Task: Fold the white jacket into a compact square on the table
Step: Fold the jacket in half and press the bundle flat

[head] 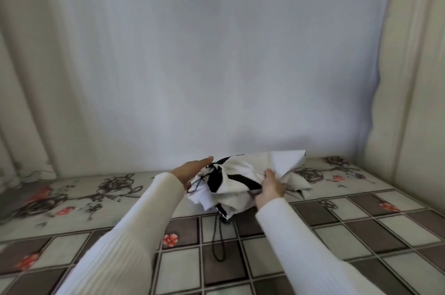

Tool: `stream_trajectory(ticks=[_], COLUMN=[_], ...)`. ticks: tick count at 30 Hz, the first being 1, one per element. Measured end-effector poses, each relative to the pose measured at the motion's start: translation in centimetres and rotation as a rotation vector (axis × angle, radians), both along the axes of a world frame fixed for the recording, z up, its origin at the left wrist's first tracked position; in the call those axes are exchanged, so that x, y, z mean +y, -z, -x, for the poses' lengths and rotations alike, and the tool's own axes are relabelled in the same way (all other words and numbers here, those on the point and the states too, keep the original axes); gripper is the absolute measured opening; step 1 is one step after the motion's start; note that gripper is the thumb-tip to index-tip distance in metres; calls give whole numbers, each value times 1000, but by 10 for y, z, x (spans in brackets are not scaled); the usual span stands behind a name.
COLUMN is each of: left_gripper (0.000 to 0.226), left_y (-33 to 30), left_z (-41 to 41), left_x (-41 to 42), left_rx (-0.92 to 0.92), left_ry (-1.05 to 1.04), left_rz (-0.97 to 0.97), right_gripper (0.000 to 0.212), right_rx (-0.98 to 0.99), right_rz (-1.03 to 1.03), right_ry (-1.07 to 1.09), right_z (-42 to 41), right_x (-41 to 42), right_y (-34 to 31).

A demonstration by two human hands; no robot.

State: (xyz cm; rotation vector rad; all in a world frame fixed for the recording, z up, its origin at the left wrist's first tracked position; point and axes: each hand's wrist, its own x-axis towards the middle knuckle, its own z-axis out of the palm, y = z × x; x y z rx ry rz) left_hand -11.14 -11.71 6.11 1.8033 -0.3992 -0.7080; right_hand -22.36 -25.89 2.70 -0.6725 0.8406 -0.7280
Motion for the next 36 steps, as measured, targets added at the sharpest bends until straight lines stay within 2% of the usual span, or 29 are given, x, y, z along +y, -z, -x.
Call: stream_trajectory(ticks=[3,5,7,14,18,21,24,26,28,31,33,36], left_gripper=[56,54,52,46,55,59,58,55,53,55,58,62], left_y=[-2,1,6,28,42,51,52,51,49,47,47,47], left_z=[2,1,-4,-16,-9,-6,-8,-10,-12,-14,-15,-17], left_x=[-5,-5,-2,14,18,23,24,22,21,21,23,27], left_rx=[-144,-241,-286,-256,-286,-313,-332,-334,-332,-340,-351,-370], left_ry=[-4,-28,-57,-107,-48,-13,-2,-5,-4,11,28,72], left_rz=[-66,-126,-156,-171,-278,-333,-352,-351,-349,-376,-411,-523], right_gripper=[45,45,48,46,53,51,46,39,36,53,56,62], right_rx=[-89,-162,-154,-73,55,7,21,48,117,328,435,439], right_rz=[-109,-171,-191,-206,-209,-264,-308,-241,-87,192,379,596], right_ry=[51,78,96,56,-131,-311,-580,-756,-928,-1277,-1483,-1601], right_z=[-6,-11,-14,-22,-22,-18,-6,7,20,35,39,40], right_x=[33,54,71,95,93,88,78,70,58,43,39,33], right_y=[6,8,11,35,56,61,57,53,51,43,33,9])
